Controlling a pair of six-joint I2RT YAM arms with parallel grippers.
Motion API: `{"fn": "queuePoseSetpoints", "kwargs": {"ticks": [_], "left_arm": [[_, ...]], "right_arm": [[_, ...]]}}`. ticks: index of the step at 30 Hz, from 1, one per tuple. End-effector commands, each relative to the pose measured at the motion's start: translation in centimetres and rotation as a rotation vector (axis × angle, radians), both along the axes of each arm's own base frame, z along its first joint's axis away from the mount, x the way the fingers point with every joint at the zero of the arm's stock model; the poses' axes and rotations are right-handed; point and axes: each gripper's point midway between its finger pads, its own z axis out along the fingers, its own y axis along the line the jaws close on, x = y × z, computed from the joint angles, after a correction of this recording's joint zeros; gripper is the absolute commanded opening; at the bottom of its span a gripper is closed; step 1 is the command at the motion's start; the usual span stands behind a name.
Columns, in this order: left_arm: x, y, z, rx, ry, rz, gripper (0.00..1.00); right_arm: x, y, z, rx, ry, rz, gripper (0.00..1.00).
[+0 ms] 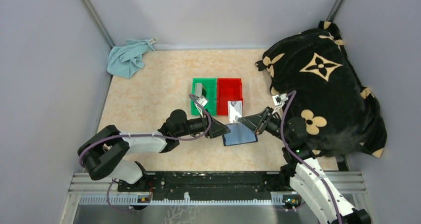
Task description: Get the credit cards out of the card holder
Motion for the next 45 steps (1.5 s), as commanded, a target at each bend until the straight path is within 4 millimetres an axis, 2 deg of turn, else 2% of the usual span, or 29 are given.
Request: {"fn": "queuePoseSetpoints", "kwargs": {"ticks": [1, 7, 19, 23, 30, 39, 41, 44, 45], "left_arm": [[-1.3, 0.0, 4.0, -0.156, -0.078, -0.057, 0.43], [-1.3, 0.2, 4.9, -0.213, -0.074, -0.046, 0.35], [-0.7, -0.5, 4.2, -0.218, -0.048, -0.035, 0.35], [-0.6, -0.5, 4.6, -0.231, -0.053, -0.033, 0.35], [-0.8, -1.1, 6.5, -0.267, -0.076, -0.069, 0.35], [-0.7, -1.1, 6.3, -0.261, -0.072, -0.063, 0.34], [-0.6, -1.1, 6.1, -0.254, -0.068, -0.061, 0.28], [-0.6, -1.3, 5.9, -0.249, -0.061, -0.072, 0.04], [-0.7, -1.4, 5.8, -0.248, -0.059, -0.079, 0.0]], "right_arm": [[-0.4, 0.2, 3.8, 0.047, -0.111, 0.034, 0.0], [-1.1, 0.3, 3.2, 0.066, -0.091, 0.055, 0.0], [-2.1, 0.1, 2.5, 0.072, -0.069, 0.06, 0.0], [-2.1, 0.1, 2.0, 0.059, -0.058, 0.063, 0.0], [-1.9, 0.1, 1.3, 0.053, -0.048, 0.058, 0.0], [-1.8, 0.1, 1.2, 0.053, -0.042, 0.059, 0.0], [-1.9, 0.1, 1.2, 0.053, -0.042, 0.06, 0.0], [-1.9, 0.1, 1.2, 0.055, -0.041, 0.06, 0.0], [-1.9, 0.1, 1.2, 0.056, -0.039, 0.06, 0.0]]}}
